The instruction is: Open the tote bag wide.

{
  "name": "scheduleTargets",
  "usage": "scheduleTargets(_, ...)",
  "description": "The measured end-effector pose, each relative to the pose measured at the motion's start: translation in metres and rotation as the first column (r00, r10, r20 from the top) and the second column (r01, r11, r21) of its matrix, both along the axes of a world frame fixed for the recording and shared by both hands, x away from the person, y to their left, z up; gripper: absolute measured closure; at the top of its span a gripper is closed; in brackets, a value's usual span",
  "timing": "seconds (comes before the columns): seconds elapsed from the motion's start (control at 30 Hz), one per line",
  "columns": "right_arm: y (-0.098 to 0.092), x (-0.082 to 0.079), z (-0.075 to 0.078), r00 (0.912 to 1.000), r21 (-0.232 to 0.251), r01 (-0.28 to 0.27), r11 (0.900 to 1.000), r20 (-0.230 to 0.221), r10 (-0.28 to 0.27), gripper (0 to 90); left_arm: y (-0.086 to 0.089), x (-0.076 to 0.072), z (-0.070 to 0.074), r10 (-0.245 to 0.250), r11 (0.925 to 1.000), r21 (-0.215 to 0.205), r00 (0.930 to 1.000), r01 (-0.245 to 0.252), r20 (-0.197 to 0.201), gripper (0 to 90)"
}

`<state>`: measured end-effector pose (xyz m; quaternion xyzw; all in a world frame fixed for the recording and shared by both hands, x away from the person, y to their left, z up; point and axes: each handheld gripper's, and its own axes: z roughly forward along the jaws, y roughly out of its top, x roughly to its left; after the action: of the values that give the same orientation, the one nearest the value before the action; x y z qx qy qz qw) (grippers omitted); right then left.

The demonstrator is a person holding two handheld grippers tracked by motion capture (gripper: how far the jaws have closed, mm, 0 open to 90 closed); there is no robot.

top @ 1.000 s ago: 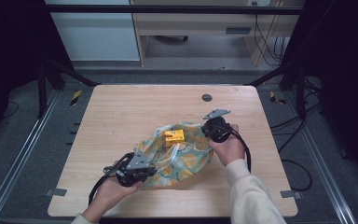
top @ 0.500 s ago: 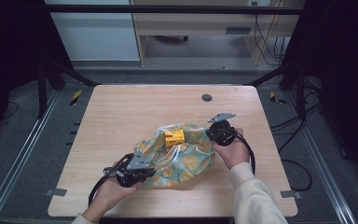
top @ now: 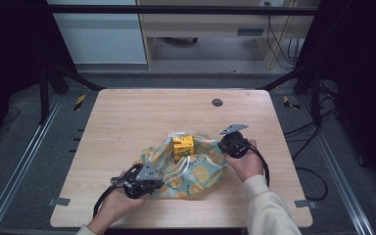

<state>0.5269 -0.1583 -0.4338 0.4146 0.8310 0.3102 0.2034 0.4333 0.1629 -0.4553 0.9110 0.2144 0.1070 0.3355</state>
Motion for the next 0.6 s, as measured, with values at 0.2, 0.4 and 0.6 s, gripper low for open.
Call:
scheduleTargets(0.2,0.000,-0.004,0.000,0.9999,0.009,-0.009,1.000,0.006,0.009,83.4,-0.001,0.000,0.000,0.007,1.0000,-0.003,0.9999,-0.007,0.008,84.9)
scheduleTargets(0.4,0.000,-0.013,0.014,0.9976,0.028,0.001,1.000,0.069,-0.003,60.6,-0.004,-0.003,0.011,0.048,0.9989,-0.006,0.9951,-0.047,0.087,57.1)
scheduleTargets(0.6,0.001,-0.031,0.036,0.9905,0.049,-0.003,0.999,0.138,-0.004,45.7,-0.003,-0.003,0.030,0.082,0.9964,-0.029,0.9867,-0.079,0.140,43.3)
